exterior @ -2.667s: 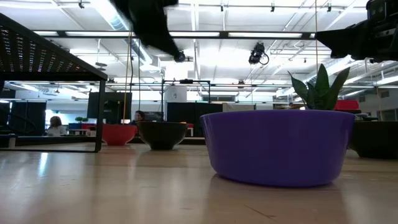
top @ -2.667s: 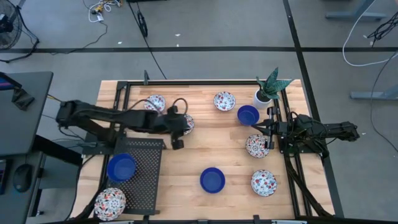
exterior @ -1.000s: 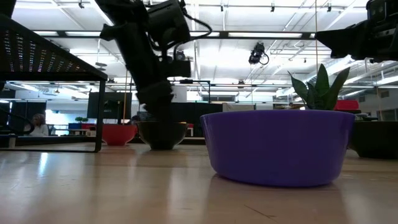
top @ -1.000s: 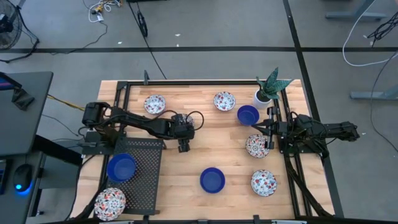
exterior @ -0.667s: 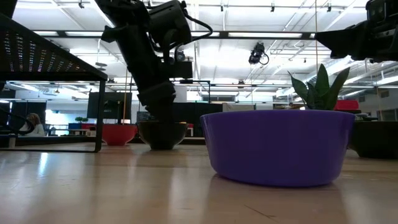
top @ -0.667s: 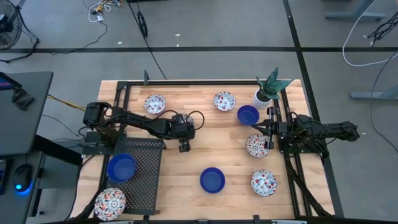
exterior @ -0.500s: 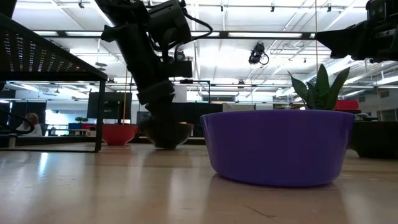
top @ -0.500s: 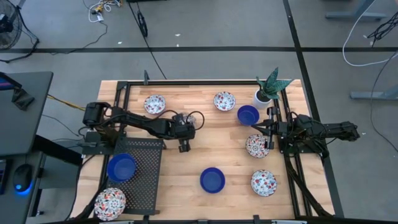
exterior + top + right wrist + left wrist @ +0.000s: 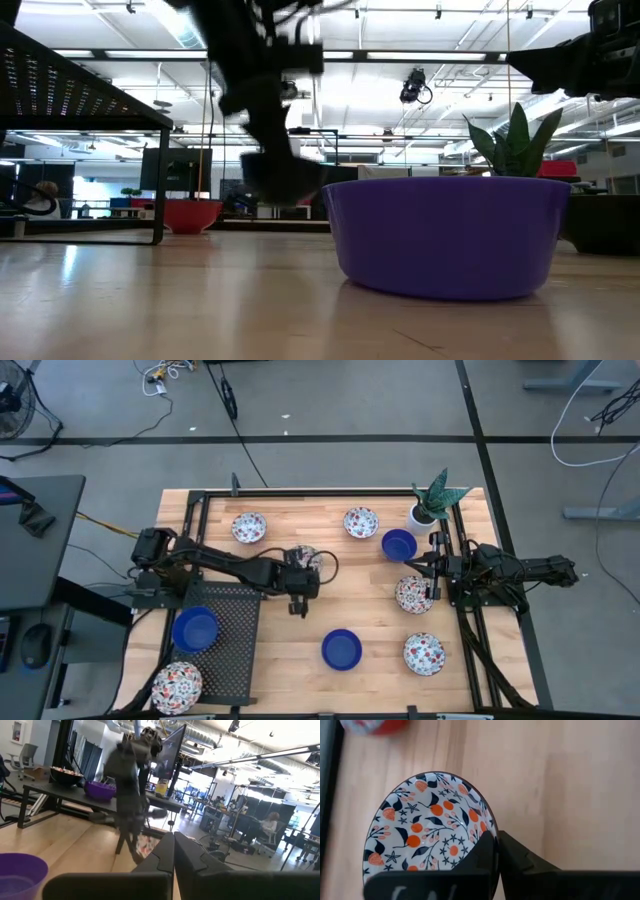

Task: Pick & Place Mini bowls

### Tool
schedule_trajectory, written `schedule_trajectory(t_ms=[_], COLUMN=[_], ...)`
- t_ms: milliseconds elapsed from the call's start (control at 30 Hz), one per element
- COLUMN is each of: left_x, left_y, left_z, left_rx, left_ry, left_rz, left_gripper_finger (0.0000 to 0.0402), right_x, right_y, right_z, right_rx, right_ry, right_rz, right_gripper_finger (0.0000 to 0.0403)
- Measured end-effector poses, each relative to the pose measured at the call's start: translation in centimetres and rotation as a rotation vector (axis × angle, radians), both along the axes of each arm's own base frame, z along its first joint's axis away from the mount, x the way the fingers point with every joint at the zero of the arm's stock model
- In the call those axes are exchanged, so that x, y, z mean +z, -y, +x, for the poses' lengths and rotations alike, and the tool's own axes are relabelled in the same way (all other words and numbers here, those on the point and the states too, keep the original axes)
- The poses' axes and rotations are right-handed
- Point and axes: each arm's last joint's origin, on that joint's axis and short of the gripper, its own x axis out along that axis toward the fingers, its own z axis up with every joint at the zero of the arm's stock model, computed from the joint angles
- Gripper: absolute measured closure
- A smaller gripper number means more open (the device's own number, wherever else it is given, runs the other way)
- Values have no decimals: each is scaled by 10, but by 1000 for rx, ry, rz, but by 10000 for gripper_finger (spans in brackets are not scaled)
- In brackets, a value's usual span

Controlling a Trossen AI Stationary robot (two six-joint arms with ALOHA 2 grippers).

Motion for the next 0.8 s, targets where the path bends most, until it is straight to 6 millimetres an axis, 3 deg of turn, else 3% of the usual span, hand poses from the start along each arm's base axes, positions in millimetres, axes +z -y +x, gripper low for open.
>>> schedule_trajectory(t_ms=[167, 333, 567, 667, 800], left_x=[53, 118, 199, 219, 230], left_y=[41, 91, 152, 173, 191], left_z=[4, -11, -58, -84, -116], left_rx=[-129, -272, -408, -416, -338], left_ry=[44, 119, 280, 304, 290], left_rz=[48, 5, -241, -264, -258], left_gripper_finger=[391, 391, 391, 391, 391], right_x=[0, 0, 0, 0, 0], right_y=[0, 0, 0, 0, 0], right_z=[0, 0, 0, 0, 0], right_rx=[0, 0, 0, 0, 0], right_ry=[0, 0, 0, 0, 0], right_rz=[0, 0, 0, 0, 0], right_gripper_finger=[394, 394, 394, 394, 394])
